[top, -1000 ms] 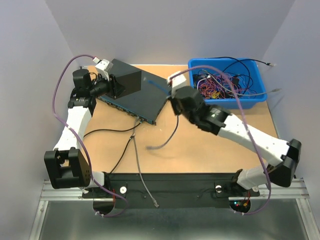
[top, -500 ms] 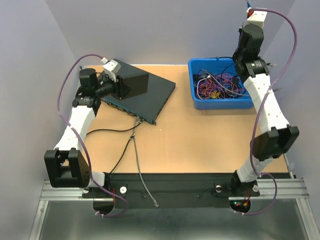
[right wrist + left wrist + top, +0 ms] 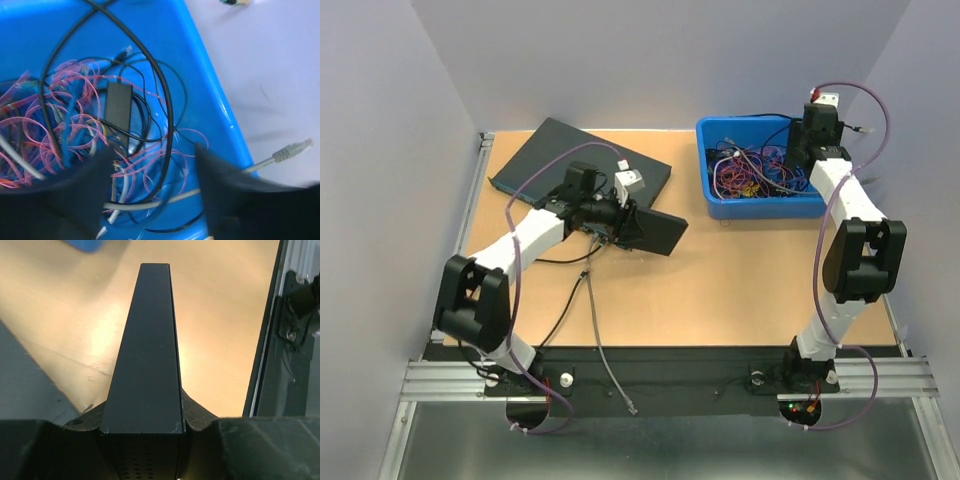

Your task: Pull the plug from the switch port

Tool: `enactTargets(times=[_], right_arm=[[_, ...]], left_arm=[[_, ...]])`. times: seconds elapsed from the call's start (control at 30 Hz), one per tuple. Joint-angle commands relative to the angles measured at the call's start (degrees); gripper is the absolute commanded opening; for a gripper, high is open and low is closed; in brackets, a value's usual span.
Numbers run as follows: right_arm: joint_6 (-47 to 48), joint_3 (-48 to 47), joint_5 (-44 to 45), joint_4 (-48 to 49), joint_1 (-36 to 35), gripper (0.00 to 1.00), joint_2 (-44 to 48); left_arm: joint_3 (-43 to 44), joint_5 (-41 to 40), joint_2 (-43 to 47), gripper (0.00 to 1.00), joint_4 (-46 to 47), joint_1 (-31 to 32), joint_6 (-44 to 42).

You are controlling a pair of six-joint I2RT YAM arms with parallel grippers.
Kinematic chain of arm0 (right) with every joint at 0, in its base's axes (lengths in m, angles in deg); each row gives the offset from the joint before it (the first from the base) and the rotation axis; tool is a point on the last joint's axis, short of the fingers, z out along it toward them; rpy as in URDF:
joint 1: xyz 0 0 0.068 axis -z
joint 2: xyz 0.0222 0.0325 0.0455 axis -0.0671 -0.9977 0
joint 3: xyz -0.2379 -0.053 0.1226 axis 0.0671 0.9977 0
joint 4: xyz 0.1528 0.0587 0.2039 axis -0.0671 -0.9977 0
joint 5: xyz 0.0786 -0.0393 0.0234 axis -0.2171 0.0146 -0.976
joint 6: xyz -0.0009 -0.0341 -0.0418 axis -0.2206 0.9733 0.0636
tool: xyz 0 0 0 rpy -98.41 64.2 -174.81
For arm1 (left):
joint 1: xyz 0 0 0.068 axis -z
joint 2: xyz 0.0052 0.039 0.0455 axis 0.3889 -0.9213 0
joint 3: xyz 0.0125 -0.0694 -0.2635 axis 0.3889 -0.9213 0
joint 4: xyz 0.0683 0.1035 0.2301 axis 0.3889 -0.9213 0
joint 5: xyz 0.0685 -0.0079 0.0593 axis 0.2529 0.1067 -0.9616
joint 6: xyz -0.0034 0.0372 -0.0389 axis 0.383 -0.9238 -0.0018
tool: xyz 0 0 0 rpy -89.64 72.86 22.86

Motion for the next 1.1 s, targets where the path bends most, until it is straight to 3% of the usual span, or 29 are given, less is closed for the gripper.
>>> enactTargets(times=[0.0,0.03,0.13,0.5,0.57,0.63,0.8,0.9,1.07], right_arm=[[-0.99,-1.7,-0.92,-0.95,-0.2,0.83,-1.61],[-1.16,-1.61,-0.74,-1.13,-0.2,0.92,-1.44],[-1.16,-0.56,-1.17,-1.57,-0.2,0.98,-0.22],[-3.78,0.93,-3.98,-1.83,-0.29,0.99,4.27],[-4.41,1.28,-5.21,-2.01,-0.29,0.99,4.88],[-5.99,1.46,-6.18,-2.53,-0.29,1.0,6.2],[-8.46,2.95,-8.29,-3.59,-1.34,1.0,9.89],[-9.33,4.53,-9.08,-3.85,-3.26,1.0,12.96],[-9.69,6.47,-8.91,-5.17,-8.09,1.0,16.22]], left_arm=[[-0.82,2.66,-3.97,0.0,2.03,2.72,-1.08],[-0.73,2.83,-5.02,0.0,2.03,3.16,-0.99],[-0.47,4.76,-9.33,0.0,1.94,4.65,-0.72],[5.85,16.54,-23.91,0.0,-7.45,8.79,-5.9],[7.78,16.55,-25.85,0.05,-8.6,8.7,-6.61],[8.84,14.45,-27.53,0.15,-8.26,8.79,-6.0],[8.5,9.0,-27.8,0.29,-1.94,8.7,-0.64],[9.02,1.46,-28.32,0.33,2.37,8.7,2.44],[10.69,-4.55,-30.6,0.36,5.02,8.79,5.69]])
